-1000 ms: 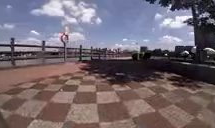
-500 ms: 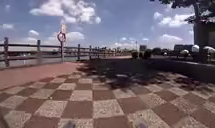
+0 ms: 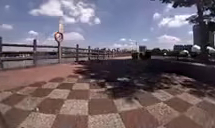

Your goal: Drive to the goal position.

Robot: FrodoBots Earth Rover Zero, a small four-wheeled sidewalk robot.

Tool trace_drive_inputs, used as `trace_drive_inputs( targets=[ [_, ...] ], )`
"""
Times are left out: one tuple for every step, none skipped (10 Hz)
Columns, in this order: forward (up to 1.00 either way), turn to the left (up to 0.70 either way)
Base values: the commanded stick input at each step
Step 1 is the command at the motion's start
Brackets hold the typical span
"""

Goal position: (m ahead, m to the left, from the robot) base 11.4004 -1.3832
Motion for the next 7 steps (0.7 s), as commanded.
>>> trace_drive_inputs(
  targets=[
    [0.7,0.0],
    [0.7,0.0],
    [0.7,0.0],
    [0.7,0.0],
    [0.7,0.0],
    [0.7,0.0],
    [0.7,0.0]
  ],
)
